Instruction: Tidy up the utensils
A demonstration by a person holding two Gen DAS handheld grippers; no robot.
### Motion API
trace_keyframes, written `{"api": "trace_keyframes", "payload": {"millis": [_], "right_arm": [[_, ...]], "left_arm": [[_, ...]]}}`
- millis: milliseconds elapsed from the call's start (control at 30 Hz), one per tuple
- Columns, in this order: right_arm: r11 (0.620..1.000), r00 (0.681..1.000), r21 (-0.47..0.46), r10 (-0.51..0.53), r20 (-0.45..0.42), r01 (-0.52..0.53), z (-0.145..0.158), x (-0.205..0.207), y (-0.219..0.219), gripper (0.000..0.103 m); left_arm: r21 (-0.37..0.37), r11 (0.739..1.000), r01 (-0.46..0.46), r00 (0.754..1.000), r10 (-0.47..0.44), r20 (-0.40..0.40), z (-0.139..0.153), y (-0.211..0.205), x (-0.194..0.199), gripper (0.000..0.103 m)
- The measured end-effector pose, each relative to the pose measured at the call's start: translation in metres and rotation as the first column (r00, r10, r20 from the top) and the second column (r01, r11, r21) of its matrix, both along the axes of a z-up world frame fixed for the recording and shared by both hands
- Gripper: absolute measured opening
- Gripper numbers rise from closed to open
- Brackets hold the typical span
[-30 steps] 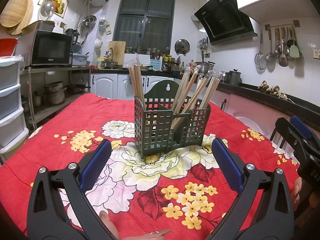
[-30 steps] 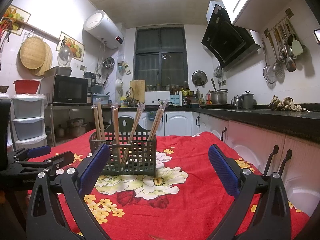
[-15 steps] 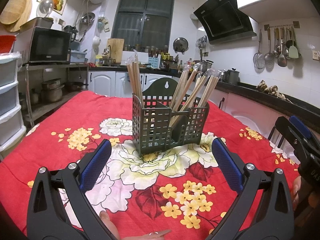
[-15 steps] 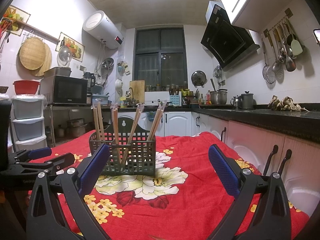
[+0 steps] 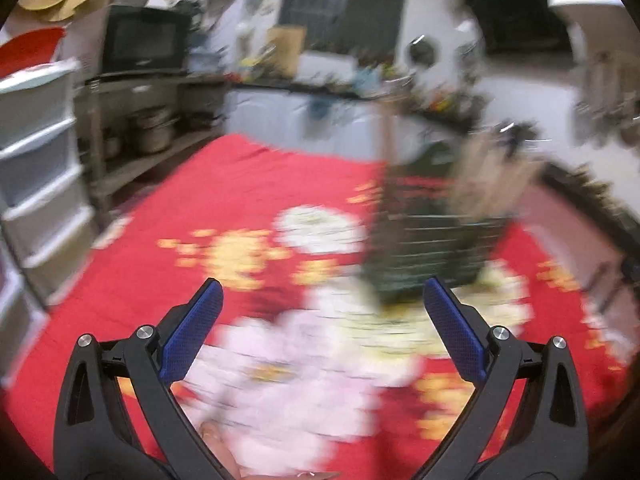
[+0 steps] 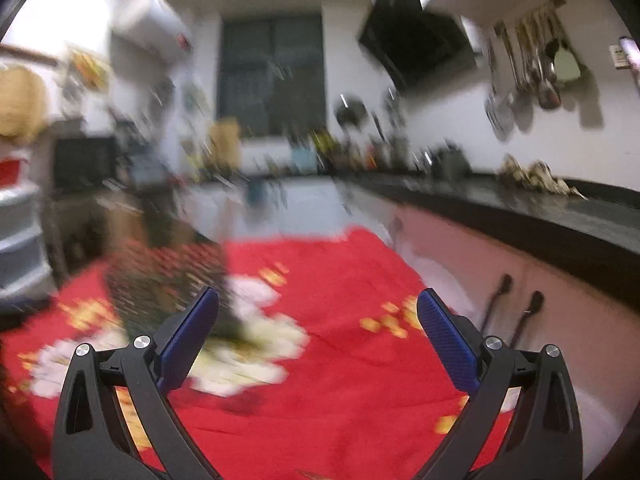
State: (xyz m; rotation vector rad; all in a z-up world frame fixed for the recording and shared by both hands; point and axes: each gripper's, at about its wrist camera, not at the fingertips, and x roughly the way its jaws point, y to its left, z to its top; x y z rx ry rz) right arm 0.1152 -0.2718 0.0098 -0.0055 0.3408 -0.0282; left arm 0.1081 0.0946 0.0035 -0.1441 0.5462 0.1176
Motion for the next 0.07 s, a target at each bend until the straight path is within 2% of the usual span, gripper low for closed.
{"api": "trace_keyframes", "payload": {"millis": [67], "right_arm": [[0.997, 0.981, -0.057, -0.063, -0.186, 0.053, -0.010, 0.044, -0.013, 0.097]], "left_arm": [[0.049, 0.996, -0.074, 0.991, 0.079, -0.110, -0.009, 0.028, 0.022, 0.092]]}}
